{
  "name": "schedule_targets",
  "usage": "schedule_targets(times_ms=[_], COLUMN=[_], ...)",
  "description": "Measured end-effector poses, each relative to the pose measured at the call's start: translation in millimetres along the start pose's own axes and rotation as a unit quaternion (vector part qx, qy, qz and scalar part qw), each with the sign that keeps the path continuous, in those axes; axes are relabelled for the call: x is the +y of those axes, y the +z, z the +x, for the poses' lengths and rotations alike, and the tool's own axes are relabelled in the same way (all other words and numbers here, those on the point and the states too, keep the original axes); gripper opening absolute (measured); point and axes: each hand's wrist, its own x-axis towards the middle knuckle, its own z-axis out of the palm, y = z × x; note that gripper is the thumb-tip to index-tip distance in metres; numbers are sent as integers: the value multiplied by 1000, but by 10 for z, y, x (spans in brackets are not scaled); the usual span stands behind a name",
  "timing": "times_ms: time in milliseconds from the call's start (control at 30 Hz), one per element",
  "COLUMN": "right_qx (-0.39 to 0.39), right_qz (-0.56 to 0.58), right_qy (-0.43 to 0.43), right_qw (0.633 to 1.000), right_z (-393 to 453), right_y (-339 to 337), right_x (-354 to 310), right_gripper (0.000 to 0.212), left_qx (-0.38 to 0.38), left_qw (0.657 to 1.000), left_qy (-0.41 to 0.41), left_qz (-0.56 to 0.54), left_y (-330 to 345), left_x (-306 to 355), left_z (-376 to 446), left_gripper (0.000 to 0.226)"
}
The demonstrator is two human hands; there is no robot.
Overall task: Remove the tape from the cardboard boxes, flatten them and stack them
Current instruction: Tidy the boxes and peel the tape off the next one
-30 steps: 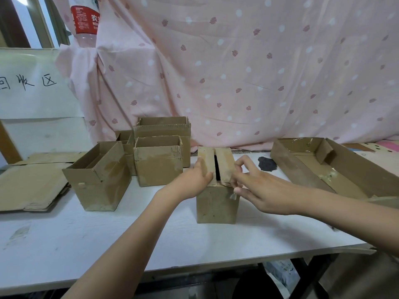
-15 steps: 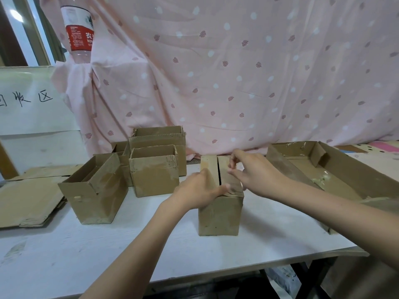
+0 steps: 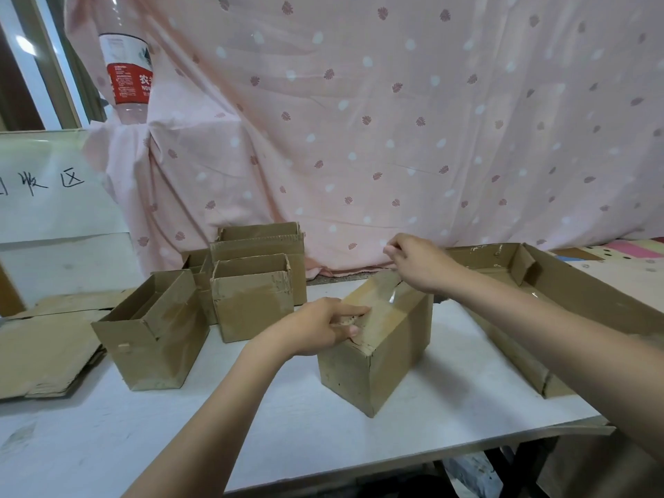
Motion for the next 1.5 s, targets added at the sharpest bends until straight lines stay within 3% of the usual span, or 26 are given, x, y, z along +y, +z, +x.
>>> schedule_targets(times_ms=[200,267,333,433,533,633,800,1000,1133,1200,1400,1500], right_qx=[-94,-71,-30,-16,-9,-21,-28,38,3,-24,-14,3], right_qz=[42,11,-26,-83,-131,-147,-74,14,26,38,-55,-39], right_qy=[-24,-57,-69,-68,-84,-71,-55,-42,-48,-54,-79,-37], right_qw=[994,996,997,994,988,986,995,998,998,998,995,999], right_z=[-57,-50,-16,-12,-91,-114,37,-165,-198,-220,-243,-208], right_y=[-93,-149,-176,-162,-181,-206,-141,-259,-198,-143,81,139], right_x=[30,24,37,89,95,139,359,59,10,4,45,84], right_gripper=[25,16,4,6,7,9,16,21,13,21,31,35], left_qx=[55,64,70,40,18,28,0,18,27,25,37,45], left_qw=[992,991,987,966,952,954,949,941,936,937,941,940], left_qy=[12,2,-16,-31,-34,-29,-40,-31,-30,-34,-28,-20], left_qz=[117,121,147,252,303,297,312,337,349,347,336,337], left_y=[55,97,152,283,368,348,325,433,435,433,472,493], left_x=[186,300,422,530,515,446,361,306,329,344,321,279], left_z=[-37,-63,-79,-69,-50,-43,-51,-44,-26,-17,-34,-50], left_gripper=[40,37,49,75,80,69,75,76,73,72,69,69])
